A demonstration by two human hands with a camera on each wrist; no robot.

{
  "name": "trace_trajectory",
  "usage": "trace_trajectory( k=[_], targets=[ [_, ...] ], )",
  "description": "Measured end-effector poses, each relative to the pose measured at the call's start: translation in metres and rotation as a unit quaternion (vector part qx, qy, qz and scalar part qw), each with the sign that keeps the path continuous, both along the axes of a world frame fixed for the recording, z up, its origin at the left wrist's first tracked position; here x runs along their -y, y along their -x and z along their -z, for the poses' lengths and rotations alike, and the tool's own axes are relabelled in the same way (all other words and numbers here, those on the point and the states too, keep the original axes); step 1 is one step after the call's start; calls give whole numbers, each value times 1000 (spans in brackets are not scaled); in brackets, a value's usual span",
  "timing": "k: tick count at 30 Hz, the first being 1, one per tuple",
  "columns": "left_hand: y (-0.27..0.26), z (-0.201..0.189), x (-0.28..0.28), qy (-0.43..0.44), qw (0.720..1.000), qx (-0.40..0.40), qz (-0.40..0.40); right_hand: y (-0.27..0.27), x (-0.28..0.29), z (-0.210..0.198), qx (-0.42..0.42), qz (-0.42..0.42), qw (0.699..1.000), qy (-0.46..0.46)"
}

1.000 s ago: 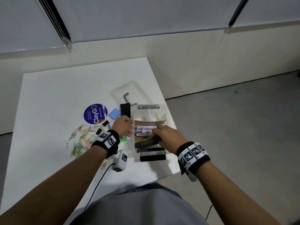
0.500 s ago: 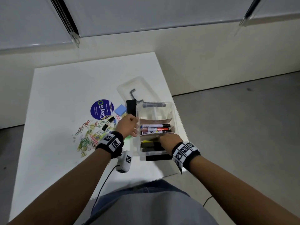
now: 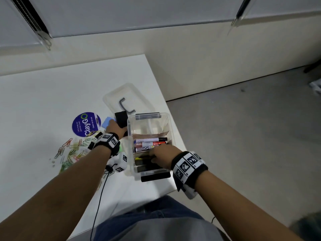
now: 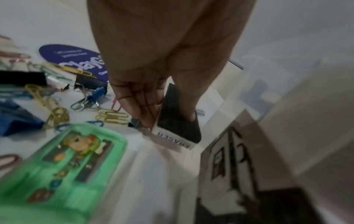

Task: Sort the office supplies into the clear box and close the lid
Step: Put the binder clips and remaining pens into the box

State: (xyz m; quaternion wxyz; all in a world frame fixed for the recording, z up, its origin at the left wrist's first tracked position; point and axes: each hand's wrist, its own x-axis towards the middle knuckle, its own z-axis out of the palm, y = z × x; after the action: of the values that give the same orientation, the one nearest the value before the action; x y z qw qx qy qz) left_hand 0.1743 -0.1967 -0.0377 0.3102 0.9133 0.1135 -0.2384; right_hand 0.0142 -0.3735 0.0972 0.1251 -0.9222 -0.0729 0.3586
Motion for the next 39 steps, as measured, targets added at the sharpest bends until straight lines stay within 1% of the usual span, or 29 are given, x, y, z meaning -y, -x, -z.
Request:
trace_trajectory(
  k=[3,6,8,10,12,13,14,15,16,18,19,21,22,23,24,25,26,27,28,29,31,33,36,39],
  targets=[
    [4,-16,-8,14,999,40,3,-8,9,-12,35,32,996,-80],
    [13,-50,-18,50,993,102,-33,-19,14,-18,99,105,981,-133],
    [23,-77,-24,101,981,160,-35,-26,14,-18,154,154,964,-154],
    [37,-106,-28,131,969,207,9,-33,13,-21,241,172,942,-156],
    [51,-133,-26,130,959,231,102,-41,13,-24,325,134,926,-137],
    [58,-145,-22,124,951,234,160,-44,12,-27,340,101,926,-130],
    [66,-155,-18,119,941,232,217,-47,12,-28,332,68,932,-131],
    [72,-161,-13,115,931,227,262,-48,12,-29,304,47,941,-140],
    [78,-165,-7,115,925,219,289,-47,13,-29,267,40,951,-148],
    [92,-170,2,121,920,217,304,-37,21,-30,217,62,964,-144],
    [97,-170,5,116,920,226,300,-29,26,-29,208,78,966,-134],
    [107,-169,8,81,919,251,293,-12,38,-28,196,106,969,-110],
    [112,-169,9,63,919,250,298,-4,43,-26,188,116,970,-102],
    [118,-168,10,49,920,229,315,3,46,-23,179,122,971,-97],
    [125,-165,12,35,917,193,348,10,49,-20,169,127,972,-97],
    [134,-162,15,14,906,149,396,15,51,-17,161,134,973,-100],
    [142,-155,18,-11,888,105,448,20,52,-15,154,142,972,-105],
    [148,-146,21,-33,868,70,490,23,52,-13,151,150,971,-112],
    [152,-135,25,-51,855,43,515,26,52,-11,153,160,968,-119],
    [154,-125,28,-62,848,23,526,27,53,-10,158,171,964,-126],
    [155,-109,36,-82,843,-1,532,29,54,-7,168,193,957,-138],
    [154,-99,45,-106,836,-23,538,29,57,-4,174,201,954,-140],
    [155,-91,57,-112,842,-72,522,30,60,1,171,199,954,-143],
    [152,-86,61,-118,843,-84,518,32,60,1,182,194,951,-157]
  ],
)
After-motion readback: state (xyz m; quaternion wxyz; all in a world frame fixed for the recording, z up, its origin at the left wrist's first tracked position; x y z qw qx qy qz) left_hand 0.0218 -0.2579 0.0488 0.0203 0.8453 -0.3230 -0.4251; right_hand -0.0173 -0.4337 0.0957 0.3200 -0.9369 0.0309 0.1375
